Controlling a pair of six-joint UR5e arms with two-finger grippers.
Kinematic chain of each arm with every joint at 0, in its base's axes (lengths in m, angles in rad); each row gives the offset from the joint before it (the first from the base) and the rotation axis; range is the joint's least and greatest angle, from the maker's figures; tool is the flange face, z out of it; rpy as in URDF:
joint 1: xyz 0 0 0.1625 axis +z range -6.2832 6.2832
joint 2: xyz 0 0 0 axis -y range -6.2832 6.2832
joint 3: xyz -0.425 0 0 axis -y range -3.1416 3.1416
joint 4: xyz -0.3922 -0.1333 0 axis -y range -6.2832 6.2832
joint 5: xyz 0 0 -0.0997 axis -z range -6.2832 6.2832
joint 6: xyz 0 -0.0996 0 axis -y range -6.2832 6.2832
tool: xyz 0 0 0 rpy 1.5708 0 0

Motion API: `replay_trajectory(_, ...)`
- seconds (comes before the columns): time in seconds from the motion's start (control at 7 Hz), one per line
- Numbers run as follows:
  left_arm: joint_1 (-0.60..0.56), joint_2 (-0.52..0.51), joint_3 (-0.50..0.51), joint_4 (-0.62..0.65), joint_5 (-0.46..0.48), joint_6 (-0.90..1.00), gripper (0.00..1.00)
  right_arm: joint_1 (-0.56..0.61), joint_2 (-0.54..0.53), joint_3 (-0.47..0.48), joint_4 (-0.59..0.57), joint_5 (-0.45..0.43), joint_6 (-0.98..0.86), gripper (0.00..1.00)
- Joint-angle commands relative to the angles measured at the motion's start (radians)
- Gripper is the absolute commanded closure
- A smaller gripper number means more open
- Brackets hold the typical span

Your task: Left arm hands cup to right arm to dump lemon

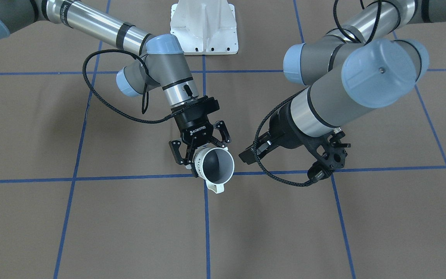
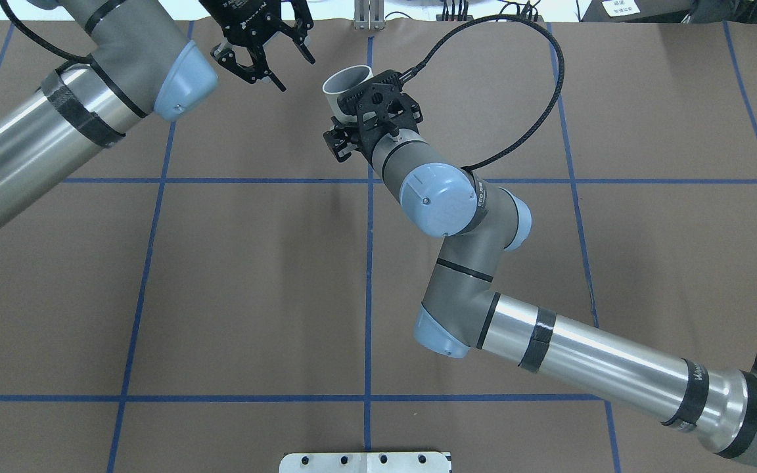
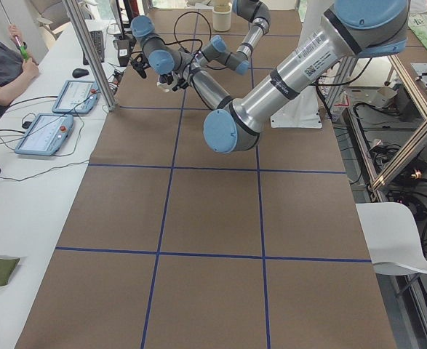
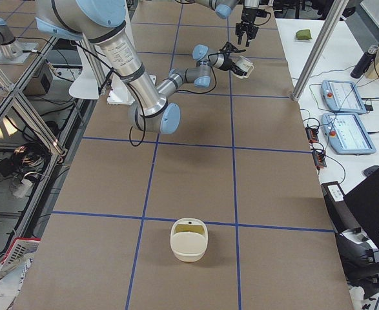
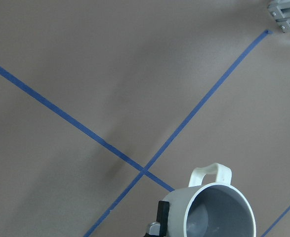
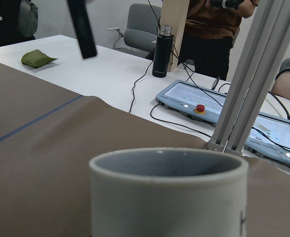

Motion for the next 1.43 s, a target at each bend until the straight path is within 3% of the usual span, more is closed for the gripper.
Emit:
replay_trajectory(0.0, 0.018, 0.003, 0.001, -0.017, 0.000, 0.000, 0.53, -0.009, 0.002, 0.000, -0.002, 0.000, 0.000, 0.82)
replay_trajectory(0.43, 0.023, 0.003, 0.008, -0.019, 0.002, 0.000, 0.53, -0.046, 0.002, 0.004, -0.002, -0.057, 0.000, 0.81)
replay_trajectory(1.29, 0.043, 0.003, 0.025, -0.022, 0.008, 0.001, 0.53, -0.048, 0.002, 0.019, -0.002, -0.062, 0.000, 0.81)
